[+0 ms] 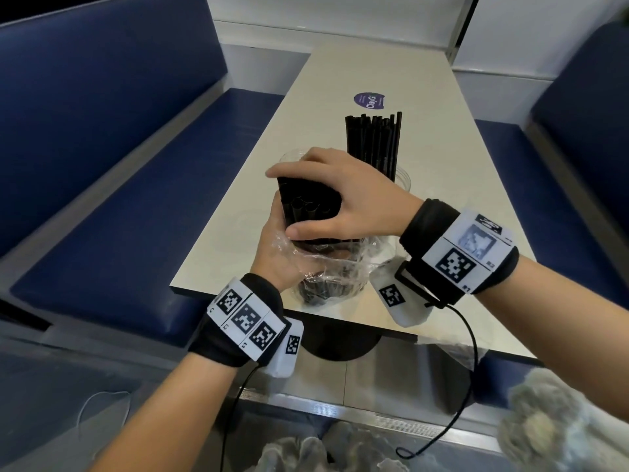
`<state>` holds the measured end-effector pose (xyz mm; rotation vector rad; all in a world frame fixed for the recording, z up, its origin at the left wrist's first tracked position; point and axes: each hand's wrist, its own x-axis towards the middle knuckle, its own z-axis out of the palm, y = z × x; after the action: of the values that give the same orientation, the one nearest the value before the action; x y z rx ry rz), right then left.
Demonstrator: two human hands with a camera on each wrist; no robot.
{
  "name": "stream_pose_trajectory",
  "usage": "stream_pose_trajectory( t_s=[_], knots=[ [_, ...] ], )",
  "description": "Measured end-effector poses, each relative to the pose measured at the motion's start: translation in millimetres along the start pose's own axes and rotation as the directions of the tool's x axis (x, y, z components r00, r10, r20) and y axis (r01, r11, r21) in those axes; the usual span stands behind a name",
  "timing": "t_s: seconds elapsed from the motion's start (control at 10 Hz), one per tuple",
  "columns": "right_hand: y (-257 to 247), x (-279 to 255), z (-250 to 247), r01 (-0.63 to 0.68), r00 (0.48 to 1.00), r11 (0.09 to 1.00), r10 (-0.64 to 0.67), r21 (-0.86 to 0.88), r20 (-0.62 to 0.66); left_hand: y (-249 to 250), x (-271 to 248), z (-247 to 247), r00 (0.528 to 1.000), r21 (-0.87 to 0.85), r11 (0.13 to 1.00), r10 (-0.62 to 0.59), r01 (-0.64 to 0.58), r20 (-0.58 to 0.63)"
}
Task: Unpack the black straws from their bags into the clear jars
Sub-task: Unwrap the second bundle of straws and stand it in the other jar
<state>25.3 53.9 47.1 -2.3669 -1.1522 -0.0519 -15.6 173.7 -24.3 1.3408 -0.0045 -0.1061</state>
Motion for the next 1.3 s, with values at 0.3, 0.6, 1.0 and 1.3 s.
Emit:
stream_pose_trajectory(
  t_s=[0.3,0.6,1.0,1.3],
  knots=[
    [18.9,-27.6,8.2,-0.225,0.966,0.754,0.256,0.618,0.039,-18.1,11.6,-13.8,0.999,-0.039,0.999,-0.034,0.035,0.033],
    [36.1,-34.2,7.0,-0.25,0.942,0.773,0.054,0.584,0.332,-7.1,7.1,-13.2,0.996,0.027,0.996,-0.088,0.088,0.03],
    [17.8,-30.0,13.7,-0.309,0.951,0.651,0.205,0.693,0.232,-2.2,4.1,-31.2,0.964,0.411,0.893,0.245,-0.183,-0.102],
    [21.2,-14.7,30.6,-0.302,0.94,0.515,0.303,0.803,0.159,-13.2,9.3,-42.1,0.966,0.417,0.881,0.258,-0.225,-0.024]
  ],
)
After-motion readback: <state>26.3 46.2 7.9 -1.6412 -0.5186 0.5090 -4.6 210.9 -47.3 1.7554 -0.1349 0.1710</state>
